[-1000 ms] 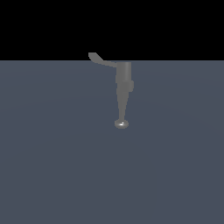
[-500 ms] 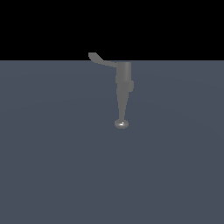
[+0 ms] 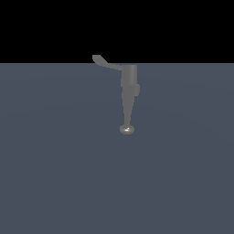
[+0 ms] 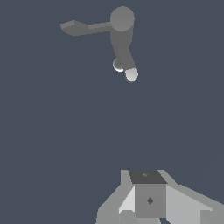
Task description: Turn on the faucet by rotating a designated handle.
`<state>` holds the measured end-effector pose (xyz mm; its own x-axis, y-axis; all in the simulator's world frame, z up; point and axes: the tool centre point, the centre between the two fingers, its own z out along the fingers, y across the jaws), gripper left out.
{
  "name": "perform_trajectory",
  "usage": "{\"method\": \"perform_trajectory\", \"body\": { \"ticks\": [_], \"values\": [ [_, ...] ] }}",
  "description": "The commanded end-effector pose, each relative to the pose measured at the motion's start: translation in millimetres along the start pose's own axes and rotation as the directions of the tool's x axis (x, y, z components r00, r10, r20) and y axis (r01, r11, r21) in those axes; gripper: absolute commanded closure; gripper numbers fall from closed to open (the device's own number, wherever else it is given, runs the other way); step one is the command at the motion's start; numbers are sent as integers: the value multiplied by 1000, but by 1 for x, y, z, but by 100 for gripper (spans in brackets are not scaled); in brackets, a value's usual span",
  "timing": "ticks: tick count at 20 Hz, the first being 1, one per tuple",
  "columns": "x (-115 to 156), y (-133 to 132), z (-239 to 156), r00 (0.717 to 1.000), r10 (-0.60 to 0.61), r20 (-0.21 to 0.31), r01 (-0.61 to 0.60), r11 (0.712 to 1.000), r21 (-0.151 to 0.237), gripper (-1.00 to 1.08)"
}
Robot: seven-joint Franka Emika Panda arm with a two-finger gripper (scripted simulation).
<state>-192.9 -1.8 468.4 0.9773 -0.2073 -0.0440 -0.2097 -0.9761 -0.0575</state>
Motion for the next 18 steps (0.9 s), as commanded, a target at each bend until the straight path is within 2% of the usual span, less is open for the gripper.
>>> {"method": "perform_trajectory", "body": {
  "ticks": [1, 6, 10, 18],
  "values": [
    [13, -4, 3, 998, 57, 6, -57, 998, 13, 108],
    [42, -14, 10, 983, 181, 20, -182, 983, 34, 108],
    [65, -22, 19, 959, 281, 33, -282, 958, 43, 108],
    [110, -38, 40, 879, 474, 54, -477, 878, 44, 108]
  ]
}}
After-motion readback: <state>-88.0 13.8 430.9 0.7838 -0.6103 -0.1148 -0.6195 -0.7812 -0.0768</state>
